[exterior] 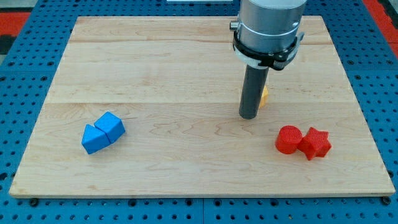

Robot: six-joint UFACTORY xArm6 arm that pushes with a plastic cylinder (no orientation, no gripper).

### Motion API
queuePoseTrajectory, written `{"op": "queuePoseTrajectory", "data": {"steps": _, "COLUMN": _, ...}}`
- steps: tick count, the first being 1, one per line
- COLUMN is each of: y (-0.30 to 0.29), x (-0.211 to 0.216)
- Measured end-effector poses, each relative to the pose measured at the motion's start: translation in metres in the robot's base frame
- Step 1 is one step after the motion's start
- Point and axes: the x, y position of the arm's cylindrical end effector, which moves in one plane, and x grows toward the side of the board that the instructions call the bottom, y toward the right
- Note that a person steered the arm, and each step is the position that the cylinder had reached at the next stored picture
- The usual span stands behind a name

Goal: Move the yellow hexagon to the bottom of the yellow heart

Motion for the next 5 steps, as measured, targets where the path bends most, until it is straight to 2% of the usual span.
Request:
{"op": "queuePoseTrajectory", "data": {"steps": 1, "y": 0.043, "x": -0.006}}
{"op": "queuePoseTrajectory", "data": {"steps": 2, "y": 0.055, "x": -0.03}}
{"op": "queuePoseTrajectory", "data": {"steps": 3, "y": 0.052, "x": -0.025}}
{"op": "queuePoseTrajectory", "data": {"steps": 5, "y": -0.009, "x": -0.014}}
